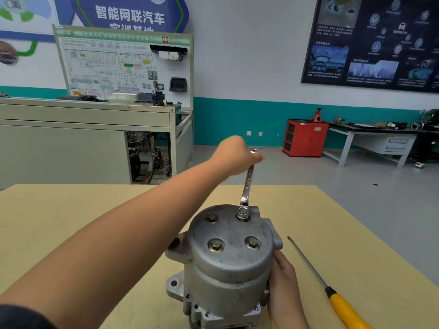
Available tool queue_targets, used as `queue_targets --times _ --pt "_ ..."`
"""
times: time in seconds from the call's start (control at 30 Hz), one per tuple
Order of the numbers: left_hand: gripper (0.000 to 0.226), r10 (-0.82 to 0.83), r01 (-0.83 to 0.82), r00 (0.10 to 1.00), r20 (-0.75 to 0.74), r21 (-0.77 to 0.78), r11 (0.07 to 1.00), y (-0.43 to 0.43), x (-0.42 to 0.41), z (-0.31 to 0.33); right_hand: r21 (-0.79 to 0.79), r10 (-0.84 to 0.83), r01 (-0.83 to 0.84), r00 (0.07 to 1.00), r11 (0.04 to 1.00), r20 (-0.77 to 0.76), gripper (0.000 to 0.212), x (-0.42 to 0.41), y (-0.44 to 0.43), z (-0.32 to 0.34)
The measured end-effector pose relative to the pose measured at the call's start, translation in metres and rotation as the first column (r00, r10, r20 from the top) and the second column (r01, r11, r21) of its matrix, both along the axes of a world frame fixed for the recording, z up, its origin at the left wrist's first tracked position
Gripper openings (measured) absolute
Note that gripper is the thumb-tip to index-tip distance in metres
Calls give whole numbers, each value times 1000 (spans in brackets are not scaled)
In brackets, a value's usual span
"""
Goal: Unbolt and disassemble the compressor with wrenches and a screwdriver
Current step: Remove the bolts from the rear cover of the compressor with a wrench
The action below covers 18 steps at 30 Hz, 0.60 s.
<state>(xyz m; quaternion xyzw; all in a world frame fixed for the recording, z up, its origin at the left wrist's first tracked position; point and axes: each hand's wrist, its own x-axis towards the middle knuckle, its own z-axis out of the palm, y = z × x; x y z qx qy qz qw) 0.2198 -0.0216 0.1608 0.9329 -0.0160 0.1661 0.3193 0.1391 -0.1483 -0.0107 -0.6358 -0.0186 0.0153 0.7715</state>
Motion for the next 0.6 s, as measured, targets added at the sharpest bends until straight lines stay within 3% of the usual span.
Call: queue_targets --times 0.07,0.17,0.33,0.43,0.53,0.6 --pt "33 7 -31 994 -107 -226 974 20 -2 -10 34 25 -26 999 999 21 50 -5 0 -5" --pt "27 -61 -72 970 -237 -515 854 53 -15 -26 51 20 -21 1000 998 14 52 -3 0 -1" --pt "28 -155 -47 950 -272 -612 789 107 -70 -43 -21 21 -21 999 1000 25 50 -1 0 -5" --pt "33 -187 47 957 -223 -516 855 117 -110 -42 -38 31 -30 999 999 19 50 2 1 -6" --pt "32 -157 134 975 -157 -150 980 109 -144 -37 -16 20 -20 1000 1000 1 50 1 2 -4" --pt "35 -141 156 982 -123 123 980 100 -163 -35 4 10 -10 1000 1000 -22 50 0 2 -3"
